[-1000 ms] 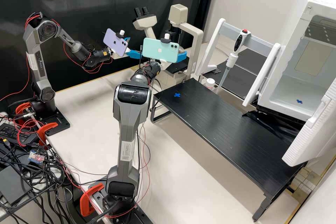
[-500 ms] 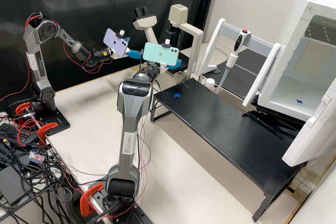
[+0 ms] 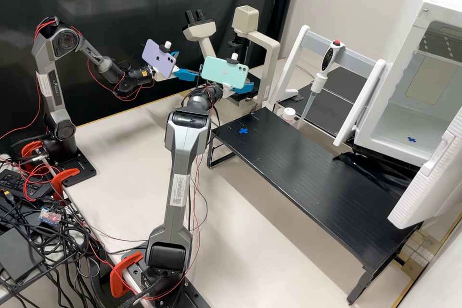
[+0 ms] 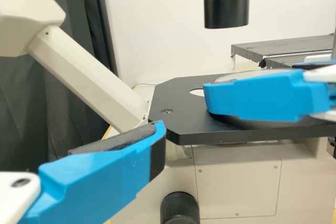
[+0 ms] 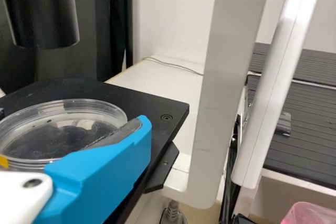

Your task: Move the petri dish to the microscope

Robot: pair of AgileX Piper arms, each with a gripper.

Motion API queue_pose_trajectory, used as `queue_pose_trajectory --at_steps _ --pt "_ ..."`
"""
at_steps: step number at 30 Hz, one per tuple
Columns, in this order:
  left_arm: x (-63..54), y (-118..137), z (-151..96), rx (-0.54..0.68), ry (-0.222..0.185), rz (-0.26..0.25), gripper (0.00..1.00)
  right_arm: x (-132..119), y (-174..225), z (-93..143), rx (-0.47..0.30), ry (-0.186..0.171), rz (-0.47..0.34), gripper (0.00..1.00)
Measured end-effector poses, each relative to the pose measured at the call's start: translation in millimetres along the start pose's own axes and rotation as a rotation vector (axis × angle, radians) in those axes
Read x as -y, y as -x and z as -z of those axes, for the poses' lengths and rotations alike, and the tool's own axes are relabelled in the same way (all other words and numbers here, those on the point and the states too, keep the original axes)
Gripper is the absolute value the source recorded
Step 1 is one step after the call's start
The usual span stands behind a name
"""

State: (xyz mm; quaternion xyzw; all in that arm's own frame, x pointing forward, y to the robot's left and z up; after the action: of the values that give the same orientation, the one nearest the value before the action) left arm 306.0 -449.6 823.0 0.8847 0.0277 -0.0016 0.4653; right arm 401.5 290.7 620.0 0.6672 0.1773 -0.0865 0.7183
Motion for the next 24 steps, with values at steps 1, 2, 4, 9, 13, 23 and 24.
queue_pose_trajectory --at_steps 1,2,4,9,13,23,24 --pt "0.0 0.0 0.0 0.000 0.000 0.000 1.00 -0.8 -0.7 1.0 0.002 0.004 -0.002 0.00" --pt "0.0 0.0 0.0 0.000 0.000 0.000 1.00 -1.9 -1.0 3.4 0.003 0.012 -0.003 0.00" --pt "0.0 0.0 0.0 0.000 0.000 0.000 1.00 -4.8 -2.4 6.9 0.001 0.030 -0.011 0.00" --pt "0.0 0.0 0.0 0.000 0.000 0.000 1.00 -7.0 -7.4 11.4 -0.015 0.081 -0.020 0.00" --pt "0.0 0.0 0.0 0.000 0.000 0.000 1.00 -4.6 -8.5 8.9 -0.026 0.132 -0.023 0.00" --pt "0.0 0.0 0.0 0.000 0.000 0.000 1.00 -6.1 4.1 -3.5 -0.031 0.083 -0.016 0.00" --pt "0.0 0.0 0.0 0.000 0.000 0.000 1.00 -6.1 4.4 -4.9 -0.029 0.074 -0.014 0.00"
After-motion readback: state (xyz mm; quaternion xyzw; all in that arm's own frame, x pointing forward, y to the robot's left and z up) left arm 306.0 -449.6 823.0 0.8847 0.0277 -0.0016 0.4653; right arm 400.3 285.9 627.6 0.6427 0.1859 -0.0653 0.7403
